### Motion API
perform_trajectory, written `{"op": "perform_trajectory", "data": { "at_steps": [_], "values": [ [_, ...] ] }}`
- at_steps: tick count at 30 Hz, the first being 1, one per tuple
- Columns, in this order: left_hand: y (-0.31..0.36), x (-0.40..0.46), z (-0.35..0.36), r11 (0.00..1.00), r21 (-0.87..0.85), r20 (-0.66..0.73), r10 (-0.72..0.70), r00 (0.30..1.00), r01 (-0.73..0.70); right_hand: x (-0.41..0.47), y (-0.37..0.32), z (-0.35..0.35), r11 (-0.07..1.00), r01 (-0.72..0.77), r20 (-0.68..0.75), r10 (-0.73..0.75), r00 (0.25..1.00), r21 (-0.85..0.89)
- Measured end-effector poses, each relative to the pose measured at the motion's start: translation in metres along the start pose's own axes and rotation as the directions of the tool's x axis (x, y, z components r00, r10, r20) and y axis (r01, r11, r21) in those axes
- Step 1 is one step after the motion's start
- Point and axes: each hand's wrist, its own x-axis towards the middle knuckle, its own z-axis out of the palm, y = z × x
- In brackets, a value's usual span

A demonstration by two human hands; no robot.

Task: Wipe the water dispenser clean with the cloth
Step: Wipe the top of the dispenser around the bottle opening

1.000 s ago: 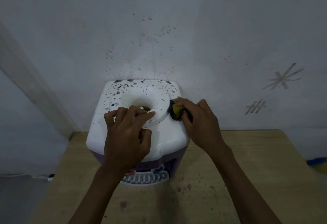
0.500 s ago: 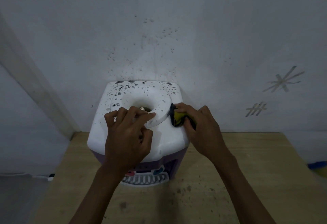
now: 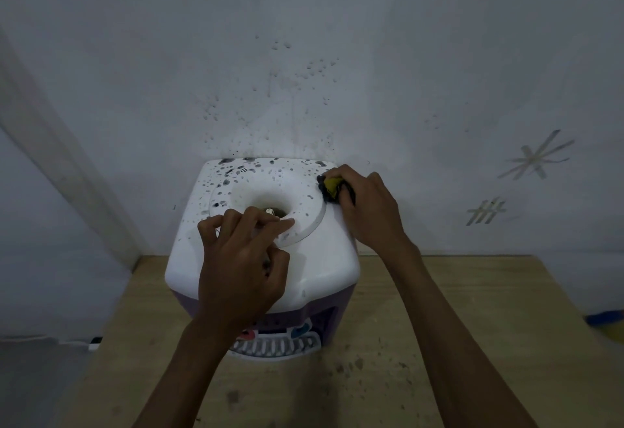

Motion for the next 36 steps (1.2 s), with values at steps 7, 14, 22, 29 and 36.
{"op": "perform_trajectory", "data": {
  "at_steps": [7,14,22,29,36],
  "values": [
    [-0.001,-0.001,0.001,1.000,-0.001,0.001,0.003,1.000,-0.003,-0.045,0.000,-0.004,0.999,0.007,-0.011,-0.007,1.000,0.051],
    [-0.001,-0.001,0.002,1.000,0.005,-0.020,0.015,1.000,-0.015,-0.083,-0.004,-0.006,0.999,0.041,-0.088,-0.041,0.995,-0.003],
    [0.000,-0.001,0.002,1.000,0.000,-0.009,0.003,1.000,-0.003,-0.011,-0.001,-0.001,1.000,-0.017,-0.015,0.017,1.000,0.005],
    [0.000,-0.001,0.001,1.000,0.006,-0.020,-0.001,1.000,0.001,-0.025,-0.003,-0.002,0.998,-0.003,-0.039,0.006,0.999,0.055],
    [-0.001,-0.001,0.003,1.000,0.017,-0.036,0.018,0.999,-0.017,-0.089,0.006,0.002,0.994,0.021,-0.087,-0.011,0.996,0.107]
  ]
}}
